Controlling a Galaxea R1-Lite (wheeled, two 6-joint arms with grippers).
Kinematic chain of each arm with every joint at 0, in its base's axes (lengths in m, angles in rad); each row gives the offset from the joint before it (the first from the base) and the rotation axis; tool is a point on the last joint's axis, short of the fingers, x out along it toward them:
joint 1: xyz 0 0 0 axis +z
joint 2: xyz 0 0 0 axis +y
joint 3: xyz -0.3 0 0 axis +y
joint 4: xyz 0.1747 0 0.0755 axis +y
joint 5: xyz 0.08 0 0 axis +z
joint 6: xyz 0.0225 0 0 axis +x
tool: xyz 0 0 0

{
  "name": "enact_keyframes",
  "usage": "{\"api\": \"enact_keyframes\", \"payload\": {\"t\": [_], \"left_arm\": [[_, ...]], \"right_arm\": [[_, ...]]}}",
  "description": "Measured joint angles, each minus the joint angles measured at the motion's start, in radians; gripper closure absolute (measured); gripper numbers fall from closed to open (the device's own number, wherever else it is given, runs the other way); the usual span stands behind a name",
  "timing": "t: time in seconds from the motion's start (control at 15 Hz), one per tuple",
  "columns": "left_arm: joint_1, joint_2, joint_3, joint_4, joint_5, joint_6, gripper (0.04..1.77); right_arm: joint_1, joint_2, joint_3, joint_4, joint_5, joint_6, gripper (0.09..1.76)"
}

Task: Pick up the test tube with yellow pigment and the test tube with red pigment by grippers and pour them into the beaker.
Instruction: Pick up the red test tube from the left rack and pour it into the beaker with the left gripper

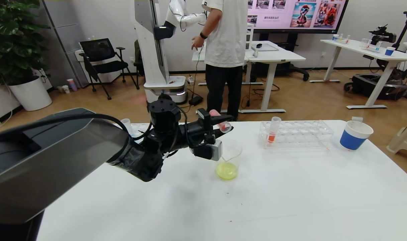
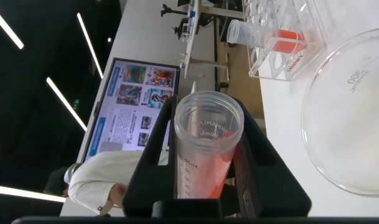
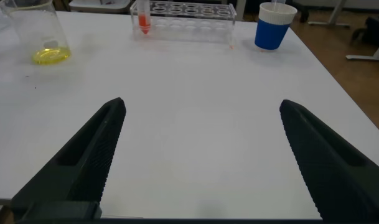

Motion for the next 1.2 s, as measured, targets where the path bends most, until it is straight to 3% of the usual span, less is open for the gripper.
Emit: {"api": "enact_keyframes", "payload": {"t": [1.2], "left_arm": [[0.006, 0.027, -0.010, 0.000, 0.011, 0.276, 1.28]], "right_arm": [[0.000, 0.000, 0.000, 0.000, 0.000, 0.000, 0.12]]}}
